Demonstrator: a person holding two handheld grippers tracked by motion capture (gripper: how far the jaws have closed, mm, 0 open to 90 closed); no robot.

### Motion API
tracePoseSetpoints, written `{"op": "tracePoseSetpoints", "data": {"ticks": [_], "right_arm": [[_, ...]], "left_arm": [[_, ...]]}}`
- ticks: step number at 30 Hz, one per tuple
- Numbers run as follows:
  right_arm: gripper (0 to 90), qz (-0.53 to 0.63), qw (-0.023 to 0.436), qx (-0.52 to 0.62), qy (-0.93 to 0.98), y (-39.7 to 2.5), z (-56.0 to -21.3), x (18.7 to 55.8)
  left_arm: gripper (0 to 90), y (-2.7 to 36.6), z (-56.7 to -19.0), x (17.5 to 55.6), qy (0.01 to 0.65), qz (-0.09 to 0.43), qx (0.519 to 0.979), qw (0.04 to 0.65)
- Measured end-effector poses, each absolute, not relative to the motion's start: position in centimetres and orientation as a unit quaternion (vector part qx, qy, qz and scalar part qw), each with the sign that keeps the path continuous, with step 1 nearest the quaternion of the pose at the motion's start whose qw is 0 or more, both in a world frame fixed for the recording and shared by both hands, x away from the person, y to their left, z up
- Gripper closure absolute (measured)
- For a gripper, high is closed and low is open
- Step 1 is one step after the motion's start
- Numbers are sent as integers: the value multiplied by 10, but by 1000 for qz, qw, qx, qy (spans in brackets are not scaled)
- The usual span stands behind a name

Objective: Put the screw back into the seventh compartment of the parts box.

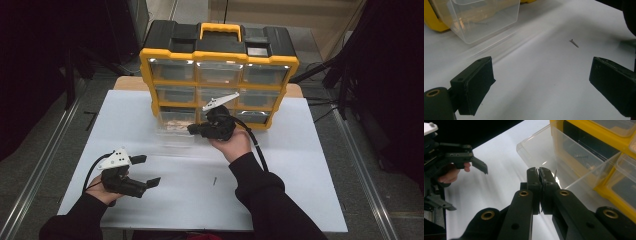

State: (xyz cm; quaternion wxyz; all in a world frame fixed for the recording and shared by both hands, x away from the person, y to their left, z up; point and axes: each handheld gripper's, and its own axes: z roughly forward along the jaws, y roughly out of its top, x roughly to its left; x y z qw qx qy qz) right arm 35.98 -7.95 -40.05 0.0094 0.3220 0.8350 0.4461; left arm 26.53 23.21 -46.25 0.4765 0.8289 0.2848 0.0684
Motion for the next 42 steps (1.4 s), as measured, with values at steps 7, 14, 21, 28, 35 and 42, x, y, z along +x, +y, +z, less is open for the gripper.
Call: {"op": "tracePoseSetpoints", "data": {"ticks": [7, 14, 21, 28, 35, 42], "right_arm": [[893, 443, 14, 326, 835, -72, -400, 368], [893, 440, 20, 333, 834, -66, -402, 376], [893, 443, 27, 340, 829, -57, -401, 386], [893, 440, 41, 349, 827, -51, -402, 396], [892, 436, 48, 358, 825, -47, -409, 403], [890, 420, 47, 364, 830, -38, -418, 409]], "left_arm": [[55, 232, -462, 265, 282, 67, 832, 473], [55, 231, -462, 265, 281, 66, 832, 475], [55, 231, -462, 265, 278, 66, 832, 475], [55, 231, -462, 265, 276, 65, 833, 475], [55, 231, -462, 265, 276, 64, 833, 475], [55, 232, -461, 265, 274, 65, 834, 474]]}}
